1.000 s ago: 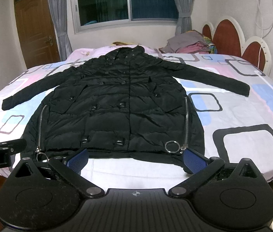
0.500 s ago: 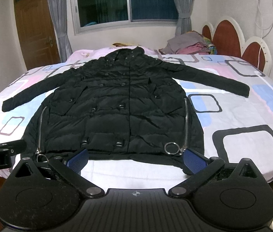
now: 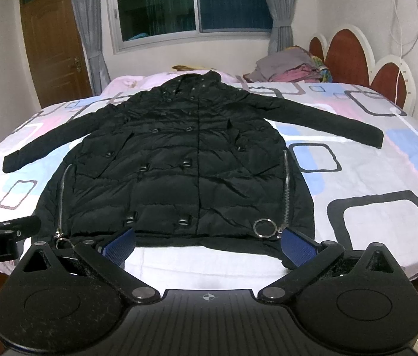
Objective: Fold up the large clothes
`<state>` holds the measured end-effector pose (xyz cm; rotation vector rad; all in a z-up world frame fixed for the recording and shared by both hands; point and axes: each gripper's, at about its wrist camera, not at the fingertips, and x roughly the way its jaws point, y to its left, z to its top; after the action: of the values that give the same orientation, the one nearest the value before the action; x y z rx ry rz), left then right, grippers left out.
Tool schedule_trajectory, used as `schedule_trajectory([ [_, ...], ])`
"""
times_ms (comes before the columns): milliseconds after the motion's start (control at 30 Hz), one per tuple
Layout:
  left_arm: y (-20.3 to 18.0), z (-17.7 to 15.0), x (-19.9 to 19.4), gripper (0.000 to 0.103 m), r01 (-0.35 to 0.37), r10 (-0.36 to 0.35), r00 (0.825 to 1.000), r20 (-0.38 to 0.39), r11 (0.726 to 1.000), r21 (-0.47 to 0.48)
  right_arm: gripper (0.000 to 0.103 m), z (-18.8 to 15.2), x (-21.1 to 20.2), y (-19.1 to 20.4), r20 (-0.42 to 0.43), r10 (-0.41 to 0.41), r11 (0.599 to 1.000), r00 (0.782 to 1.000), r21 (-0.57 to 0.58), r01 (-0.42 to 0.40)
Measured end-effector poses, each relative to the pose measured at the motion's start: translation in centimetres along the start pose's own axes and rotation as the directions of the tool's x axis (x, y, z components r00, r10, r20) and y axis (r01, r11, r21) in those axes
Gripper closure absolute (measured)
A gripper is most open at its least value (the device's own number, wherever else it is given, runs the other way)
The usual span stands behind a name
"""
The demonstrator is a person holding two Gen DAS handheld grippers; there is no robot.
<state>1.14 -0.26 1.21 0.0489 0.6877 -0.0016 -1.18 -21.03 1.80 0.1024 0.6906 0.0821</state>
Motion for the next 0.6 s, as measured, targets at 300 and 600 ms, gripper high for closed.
schedule_trajectory([
  [300, -0.3, 3.5, 1.4, 0.000, 0.027, -0.029, 0.994, 0.103, 0.999, 0.017, 0.000, 3.8, 2.0, -2.5, 0.062, -0.025, 0.998, 0.998, 0.066, 0.021],
  [600, -3.5, 11.3, 7.3, 0.000, 0.079, -0.091, 0.966, 0.244, 0.995, 0.057, 0.000, 12.1, 7.5, -11.8, 0.182, -0.098, 0.966, 0.978, 0.253, 0.049],
])
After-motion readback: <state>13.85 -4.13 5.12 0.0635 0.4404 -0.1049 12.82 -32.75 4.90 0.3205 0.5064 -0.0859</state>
